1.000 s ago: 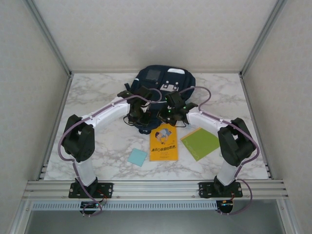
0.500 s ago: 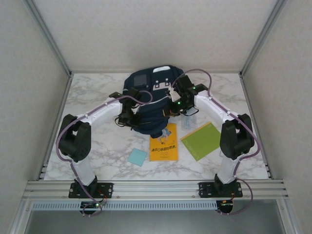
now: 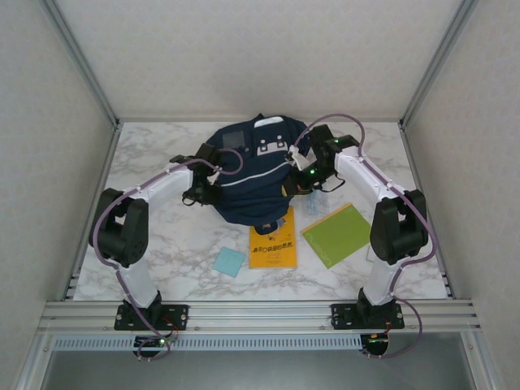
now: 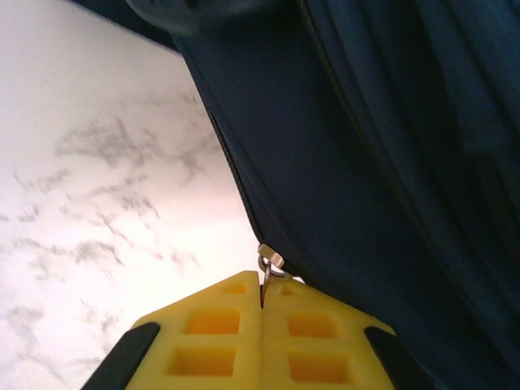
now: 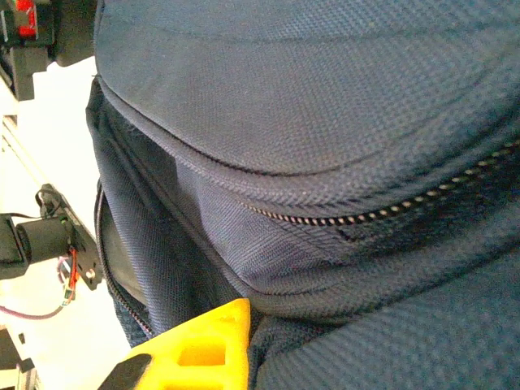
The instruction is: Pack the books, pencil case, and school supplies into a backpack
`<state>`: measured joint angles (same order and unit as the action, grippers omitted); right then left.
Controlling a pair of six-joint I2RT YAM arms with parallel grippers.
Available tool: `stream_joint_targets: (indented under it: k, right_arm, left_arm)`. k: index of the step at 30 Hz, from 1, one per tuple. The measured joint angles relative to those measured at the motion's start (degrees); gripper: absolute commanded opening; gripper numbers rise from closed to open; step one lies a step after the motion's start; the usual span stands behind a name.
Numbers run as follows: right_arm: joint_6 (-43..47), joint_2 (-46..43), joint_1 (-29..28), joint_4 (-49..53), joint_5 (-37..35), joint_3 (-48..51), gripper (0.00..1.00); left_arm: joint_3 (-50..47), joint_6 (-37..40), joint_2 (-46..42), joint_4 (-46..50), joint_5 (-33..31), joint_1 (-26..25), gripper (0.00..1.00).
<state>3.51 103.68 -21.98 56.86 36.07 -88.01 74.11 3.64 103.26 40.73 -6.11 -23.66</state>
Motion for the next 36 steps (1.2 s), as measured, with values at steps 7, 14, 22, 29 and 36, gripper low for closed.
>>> stream_joint_targets:
  k: [7,14,22,29,36]
  right_arm:
    - [1.22,-0.04,0.61,-0.76,0.90,0.28,0.00]
    - [-4.96,-1.42,0.74,-6.67,-3.74,4.74,0.00]
    - [-8.92,1.31,0.76,-5.64,-9.22,-0.74,0.16]
    - [-11.58,14.53,1.03,-5.75,-18.18,-20.81,0.41]
    - [-21.09,21.94,1.11,-5.70,-23.47,-31.69,0.85]
  left_arm:
    - [4.13,6.84,5.22,-6.16,1.60,3.74,0.00]
    - [10.75,7.26,7.28,-5.31,6.25,4.24,0.00]
    - [-6.03,3.52,-10.45,-9.77,9.25,4.26,0.00]
    - [-13.75,-1.31,-25.18,-9.31,12.28,3.58,0.00]
    - [-15.08,-6.34,-24.17,-8.83,13.16,0.31,0.00]
